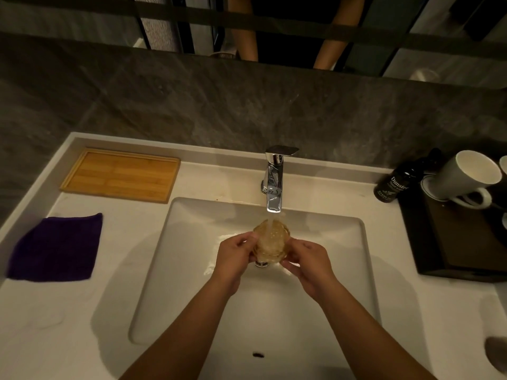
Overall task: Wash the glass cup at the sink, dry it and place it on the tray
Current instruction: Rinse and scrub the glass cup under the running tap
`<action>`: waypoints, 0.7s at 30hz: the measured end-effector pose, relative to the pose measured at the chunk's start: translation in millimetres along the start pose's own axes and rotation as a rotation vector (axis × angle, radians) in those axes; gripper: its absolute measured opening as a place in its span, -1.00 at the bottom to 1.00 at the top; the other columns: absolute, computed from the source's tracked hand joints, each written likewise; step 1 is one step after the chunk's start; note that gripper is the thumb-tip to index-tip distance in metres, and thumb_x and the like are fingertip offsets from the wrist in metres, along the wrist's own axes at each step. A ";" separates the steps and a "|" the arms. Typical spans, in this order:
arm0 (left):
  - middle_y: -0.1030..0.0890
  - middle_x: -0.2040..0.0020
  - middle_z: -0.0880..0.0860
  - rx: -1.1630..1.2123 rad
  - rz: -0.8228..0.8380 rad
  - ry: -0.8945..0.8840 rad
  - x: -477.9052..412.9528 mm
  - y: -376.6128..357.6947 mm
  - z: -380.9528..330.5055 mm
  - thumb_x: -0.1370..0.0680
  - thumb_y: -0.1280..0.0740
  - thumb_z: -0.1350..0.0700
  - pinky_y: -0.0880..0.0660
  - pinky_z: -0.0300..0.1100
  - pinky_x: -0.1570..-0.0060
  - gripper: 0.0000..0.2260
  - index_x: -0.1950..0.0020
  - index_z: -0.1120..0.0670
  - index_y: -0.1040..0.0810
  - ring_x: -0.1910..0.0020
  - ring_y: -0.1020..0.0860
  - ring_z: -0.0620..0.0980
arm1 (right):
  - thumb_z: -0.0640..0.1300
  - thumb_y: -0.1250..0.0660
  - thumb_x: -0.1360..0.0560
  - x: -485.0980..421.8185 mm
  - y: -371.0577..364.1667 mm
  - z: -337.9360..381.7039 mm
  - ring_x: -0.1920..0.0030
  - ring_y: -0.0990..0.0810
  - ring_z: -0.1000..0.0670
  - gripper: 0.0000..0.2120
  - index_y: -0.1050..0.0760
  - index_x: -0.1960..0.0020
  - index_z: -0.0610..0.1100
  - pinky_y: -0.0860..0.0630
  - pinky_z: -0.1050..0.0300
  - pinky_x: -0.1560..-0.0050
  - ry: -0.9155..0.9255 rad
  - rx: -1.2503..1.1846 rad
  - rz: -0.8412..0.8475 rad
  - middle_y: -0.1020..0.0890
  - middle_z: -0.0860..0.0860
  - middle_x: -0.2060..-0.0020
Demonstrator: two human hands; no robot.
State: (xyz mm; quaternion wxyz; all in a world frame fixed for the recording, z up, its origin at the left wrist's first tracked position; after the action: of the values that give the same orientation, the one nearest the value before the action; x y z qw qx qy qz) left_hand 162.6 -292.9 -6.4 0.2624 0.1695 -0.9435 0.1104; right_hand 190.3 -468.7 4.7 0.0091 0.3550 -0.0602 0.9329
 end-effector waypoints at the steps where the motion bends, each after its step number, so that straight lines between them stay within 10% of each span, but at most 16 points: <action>1: -0.73 0.20 0.06 -0.001 -0.007 0.004 2.3 -0.5 0.4 -0.63 -0.36 0.15 -0.59 -0.29 0.31 -0.83 -0.09 0.21 -0.71 0.31 -0.68 -0.15 | -0.19 -0.41 -0.59 1.1 -1.2 -1.3 0.17 -0.67 -0.10 -0.75 -0.65 -0.01 -0.42 -0.73 0.03 0.07 -0.011 -0.003 0.006 -0.69 -0.23 0.16; 6: -0.70 0.16 0.08 -0.197 0.012 -0.017 4.8 -0.8 0.2 -0.63 -0.35 0.05 -0.56 -0.32 0.30 -0.71 -0.23 0.23 -0.63 0.35 -0.66 -0.17 | -0.19 -0.43 -0.55 -5.8 0.9 2.1 0.08 -0.69 -0.20 -0.63 -0.57 -0.12 -0.53 -0.75 -0.04 0.06 -0.058 -0.065 0.000 -0.66 -0.31 0.09; 13: -0.32 -0.54 -0.09 -0.767 0.230 -0.584 9.3 9.4 8.8 -0.57 -0.38 -0.10 -0.25 -0.30 -0.44 -0.52 -0.48 -0.15 -0.40 -0.50 -0.29 -0.19 | -0.23 -0.49 -0.47 -14.7 -11.0 9.9 0.26 -0.64 -0.15 -0.74 -0.61 -0.06 -0.40 -0.72 -0.13 0.01 -0.243 -0.154 -0.033 -0.61 -0.26 0.16; 21: -0.41 -0.07 0.01 -0.948 0.284 -0.586 -6.3 -1.7 -3.4 -0.54 -0.44 0.01 -0.38 -0.21 0.00 -0.71 -0.10 0.05 -0.38 -0.04 -0.41 -0.05 | -0.06 -0.54 -0.47 -22.1 -10.4 13.2 0.38 -0.54 -0.05 -0.69 -0.65 0.00 -0.33 -0.62 0.06 0.30 -0.230 -0.022 -0.037 -0.57 -0.16 0.27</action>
State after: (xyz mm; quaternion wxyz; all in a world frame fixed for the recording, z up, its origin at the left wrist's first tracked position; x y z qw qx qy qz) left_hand 169.8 -291.8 -6.7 0.0200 -0.0713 -0.9367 -0.3421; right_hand 216.2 -459.4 0.9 0.0231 0.4606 -0.0647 0.8849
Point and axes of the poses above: each hand's wrist, its own x-axis away from the middle knuckle, its own y-axis out of the back of the hand, z = x × y, the point moved 2 cm from there along -x, towards the middle knuckle
